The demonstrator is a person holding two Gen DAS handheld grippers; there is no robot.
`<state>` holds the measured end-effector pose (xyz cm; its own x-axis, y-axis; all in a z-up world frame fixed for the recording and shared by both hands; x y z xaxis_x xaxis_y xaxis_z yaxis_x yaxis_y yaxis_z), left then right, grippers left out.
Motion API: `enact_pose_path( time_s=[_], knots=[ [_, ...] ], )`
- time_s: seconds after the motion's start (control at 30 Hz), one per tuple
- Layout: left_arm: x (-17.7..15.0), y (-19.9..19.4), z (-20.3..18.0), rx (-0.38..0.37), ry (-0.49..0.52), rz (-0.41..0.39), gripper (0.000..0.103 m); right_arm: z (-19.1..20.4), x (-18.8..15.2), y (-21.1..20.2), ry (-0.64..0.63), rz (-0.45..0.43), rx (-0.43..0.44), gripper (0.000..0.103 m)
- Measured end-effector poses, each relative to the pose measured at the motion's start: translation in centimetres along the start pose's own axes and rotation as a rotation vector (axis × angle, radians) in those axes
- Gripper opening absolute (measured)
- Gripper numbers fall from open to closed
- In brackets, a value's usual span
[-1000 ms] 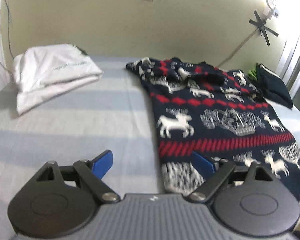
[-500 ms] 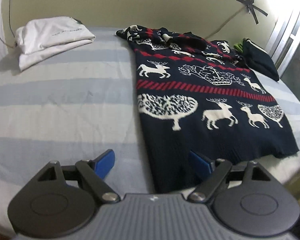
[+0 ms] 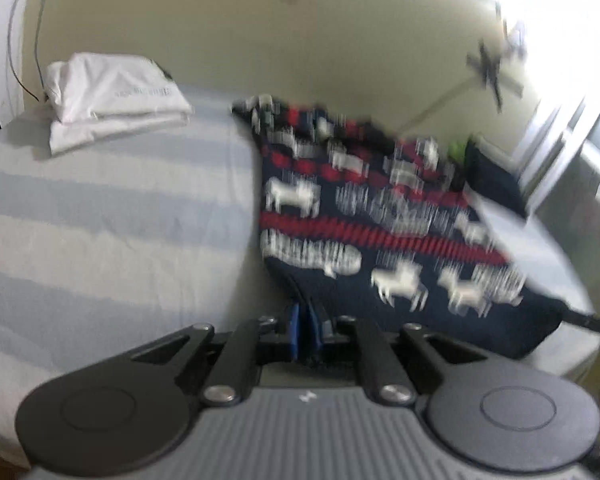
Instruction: Fold small clothes
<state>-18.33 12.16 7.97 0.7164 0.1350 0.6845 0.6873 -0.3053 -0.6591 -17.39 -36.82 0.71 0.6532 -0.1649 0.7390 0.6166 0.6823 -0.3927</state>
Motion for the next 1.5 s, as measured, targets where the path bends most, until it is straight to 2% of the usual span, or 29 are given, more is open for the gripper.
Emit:
enact_pose_path(
  time_s=[0.07,0.13,0.3,0.37,0.4,0.43,0.47,0.5,0.53,0.6,0.67,0.83,0.93,0.97,1.03,1.13,1.2,1.23,1.27,1.3,1.33,1.4,1.5],
  knots=[
    [2.0,-0.3,0.6,-0.033,-0.045,-0.036,0.006,-0.3,2.4,0.0,0.010,-0.050,0.005,0.011],
    [4.3,0.4,0.9,-0.032,-0.067,-0.063,0.006,-1.1,4.6,1.0,0.015,-0.082,0.000,0.011],
    [10.5,5.0,1.2,0.018,-0.103,-0.071,0.006,-3.7,10.9,5.9,0.015,-0.139,-0.031,0.011],
    [13.4,8.1,0.9,0.069,-0.094,-0.076,0.008,-5.0,13.0,8.9,0.015,-0.150,-0.068,0.011],
    [14.3,9.5,0.8,0.106,-0.090,-0.083,0.012,-5.9,13.8,10.1,0.017,-0.152,-0.093,0.012],
    [15.2,11.2,0.7,0.167,-0.085,-0.080,0.034,-6.6,14.4,12.0,0.010,-0.150,-0.140,0.015],
    [15.8,12.8,0.5,0.237,-0.075,-0.059,0.055,-7.3,14.6,12.9,0.008,-0.137,-0.196,0.027],
    [15.9,13.8,0.4,0.274,-0.065,-0.043,0.057,-8.0,14.7,14.0,0.022,-0.102,-0.242,0.049],
    [15.7,14.4,0.5,0.269,-0.055,-0.028,0.057,-8.6,14.4,14.4,0.048,-0.075,-0.255,0.052],
    [14.5,14.2,1.1,0.227,-0.034,0.002,0.060,-9.2,13.1,13.6,0.068,-0.054,-0.205,0.052],
    [12.7,13.5,2.0,0.212,-0.045,0.032,0.075,-9.4,11.2,11.6,0.086,-0.045,-0.165,0.052],
    [9.5,12.8,4.2,0.089,-0.180,0.141,0.085,-10.1,6.7,7.3,0.226,0.026,-0.085,0.057],
    [8.9,13.2,3.9,0.025,-0.241,0.152,0.102,-10.1,6.4,7.5,0.313,0.073,-0.038,0.058],
    [8.9,13.3,3.7,0.010,-0.250,0.152,0.103,-9.9,6.6,8.0,0.308,0.085,-0.032,0.058],
    [9.0,13.9,2.9,0.012,-0.241,0.133,0.102,-8.9,7.0,9.5,0.290,0.102,-0.029,0.058],
    [8.9,14.8,1.3,0.063,-0.186,0.087,0.100,-8.3,7.8,12.3,0.276,0.105,0.002,0.056],
    [8.9,15.2,0.2,0.132,-0.130,0.057,0.083,-7.8,8.1,13.9,0.251,0.102,0.004,0.052],
    [8.8,15.5,-0.5,0.177,-0.094,0.046,0.060,-7.7,8.2,14.4,0.243,0.101,0.004,0.049],
    [8.9,15.7,-0.9,0.212,-0.067,0.043,0.036,-7.5,8.3,15.1,0.236,0.105,-0.013,0.034],
    [9.0,16.0,-1.0,0.233,-0.059,0.046,0.026,-7.7,8.4,15.2,0.234,0.111,-0.033,0.022],
    [9.2,16.0,-0.9,0.213,-0.079,0.061,0.016,-7.9,8.5,15.5,0.249,0.115,-0.034,0.021],
    [9.6,15.5,-0.4,0.183,-0.121,0.085,0.013,-8.0,8.6,15.3,0.276,0.120,-0.047,0.017],
    [9.4,13.9,-0.2,0.136,-0.134,0.077,0.011,-6.7,8.6,13.5,0.229,0.097,-0.061,0.015]
  ],
)
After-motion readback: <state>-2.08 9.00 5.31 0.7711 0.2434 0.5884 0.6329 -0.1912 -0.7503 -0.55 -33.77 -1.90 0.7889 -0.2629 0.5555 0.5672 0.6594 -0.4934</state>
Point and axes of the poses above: each gripper's, at about its wrist camera, not at the fingertips, and y roughly the way its jaws point, z to its left, x to its top, the point moved 1 cm from there along y, roughly the way its jaws point, and after that the axes turned 1 degree about z, right-handed, at the moved point
